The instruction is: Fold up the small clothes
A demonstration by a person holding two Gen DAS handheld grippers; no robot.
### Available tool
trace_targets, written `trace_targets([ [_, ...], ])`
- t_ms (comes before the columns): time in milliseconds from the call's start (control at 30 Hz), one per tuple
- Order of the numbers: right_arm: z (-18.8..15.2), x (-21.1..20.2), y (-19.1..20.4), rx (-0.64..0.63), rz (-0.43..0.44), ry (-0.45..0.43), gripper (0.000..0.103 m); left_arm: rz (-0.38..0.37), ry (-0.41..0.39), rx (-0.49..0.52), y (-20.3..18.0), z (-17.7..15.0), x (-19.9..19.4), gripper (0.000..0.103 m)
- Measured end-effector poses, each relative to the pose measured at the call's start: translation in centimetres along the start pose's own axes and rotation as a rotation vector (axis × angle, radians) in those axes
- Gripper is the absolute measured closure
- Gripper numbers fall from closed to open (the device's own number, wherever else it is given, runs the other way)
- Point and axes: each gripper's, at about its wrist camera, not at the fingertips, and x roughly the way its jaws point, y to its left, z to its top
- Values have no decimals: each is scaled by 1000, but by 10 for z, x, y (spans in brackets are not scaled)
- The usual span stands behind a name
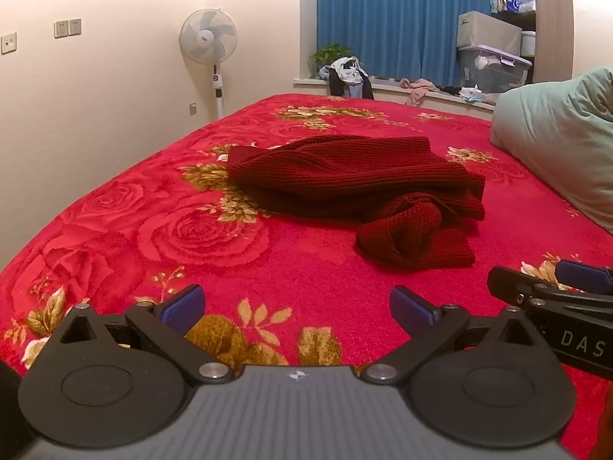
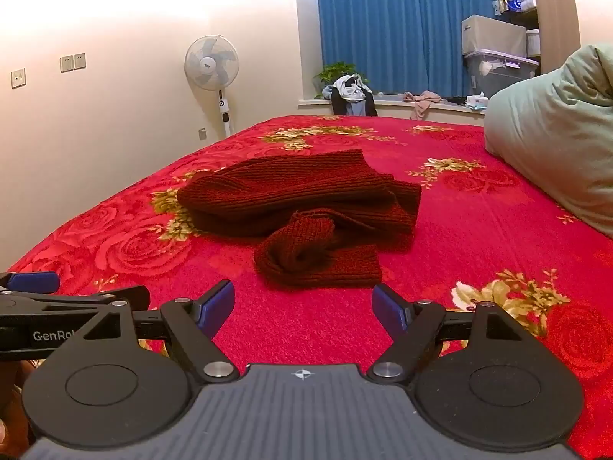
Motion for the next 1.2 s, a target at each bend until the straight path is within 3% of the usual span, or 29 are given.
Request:
trace_targets([
  [1200, 0, 1, 0, 2, 1, 3, 23, -4, 0, 0, 3, 5, 0, 3],
])
